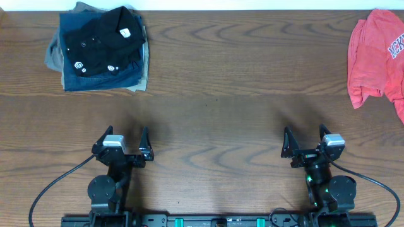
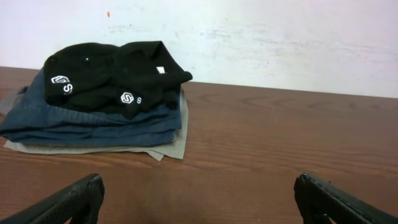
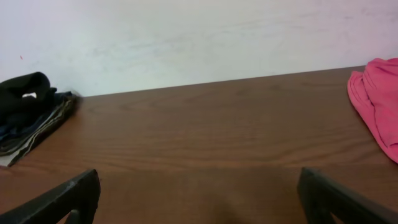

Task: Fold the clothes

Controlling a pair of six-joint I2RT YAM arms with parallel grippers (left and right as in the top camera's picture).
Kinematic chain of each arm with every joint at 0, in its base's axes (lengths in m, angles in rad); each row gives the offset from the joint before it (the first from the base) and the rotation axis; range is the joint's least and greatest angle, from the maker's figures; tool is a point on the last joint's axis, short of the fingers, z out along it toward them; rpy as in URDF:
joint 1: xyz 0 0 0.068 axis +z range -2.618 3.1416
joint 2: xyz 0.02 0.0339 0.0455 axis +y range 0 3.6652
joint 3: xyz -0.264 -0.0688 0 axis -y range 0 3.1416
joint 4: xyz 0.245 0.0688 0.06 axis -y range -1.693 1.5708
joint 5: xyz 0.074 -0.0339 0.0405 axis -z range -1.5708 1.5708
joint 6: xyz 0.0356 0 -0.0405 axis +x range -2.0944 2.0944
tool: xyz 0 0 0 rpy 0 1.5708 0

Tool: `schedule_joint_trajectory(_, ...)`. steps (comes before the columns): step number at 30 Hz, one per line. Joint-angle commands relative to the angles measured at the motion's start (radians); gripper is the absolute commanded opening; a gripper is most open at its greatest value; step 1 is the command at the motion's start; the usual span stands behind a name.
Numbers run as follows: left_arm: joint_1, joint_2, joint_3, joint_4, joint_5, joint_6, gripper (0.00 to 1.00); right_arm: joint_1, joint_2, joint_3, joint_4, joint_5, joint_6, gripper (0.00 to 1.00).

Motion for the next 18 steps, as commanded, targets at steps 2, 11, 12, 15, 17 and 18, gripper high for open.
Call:
schedule_joint_trajectory(2, -0.002, -0.006, -0.017, -0.034, 0.014, 0.006, 0.98, 0.006, -0.005, -0.002, 0.003, 0.0, -0.014, 0.99)
schedule_joint_trajectory(11, -0.002, -0.006, -0.017, -0.034, 0.014, 0.006, 0.98, 0.006, -0.005, -0.002, 0.039, -0.29, 0.355, 0.99)
schedule_joint_trajectory(12, -0.002, -0.006, -0.017, -0.034, 0.014, 0.006, 0.98, 0.006, -0.005, -0.002, 0.046, -0.302, 0.396, 0.99)
schedule_joint_trajectory(15, -0.002, -0.006, -0.017, -0.034, 0.014, 0.006, 0.98, 0.006, -0.005, -0.002, 0.049, -0.304, 0.513, 0.99)
schedule_joint_trajectory(17, -0.002, -0.006, -0.017, -0.034, 0.014, 0.006, 0.98, 0.006, -0.005, -0.002, 0.053, -0.303, 0.583, 0.99)
schedule_joint_trajectory(18, -0.002, -0.006, -0.017, -0.034, 0.014, 0.006, 0.98, 0.006, -0.005, -0.002, 0.053, -0.303, 0.613, 0.99)
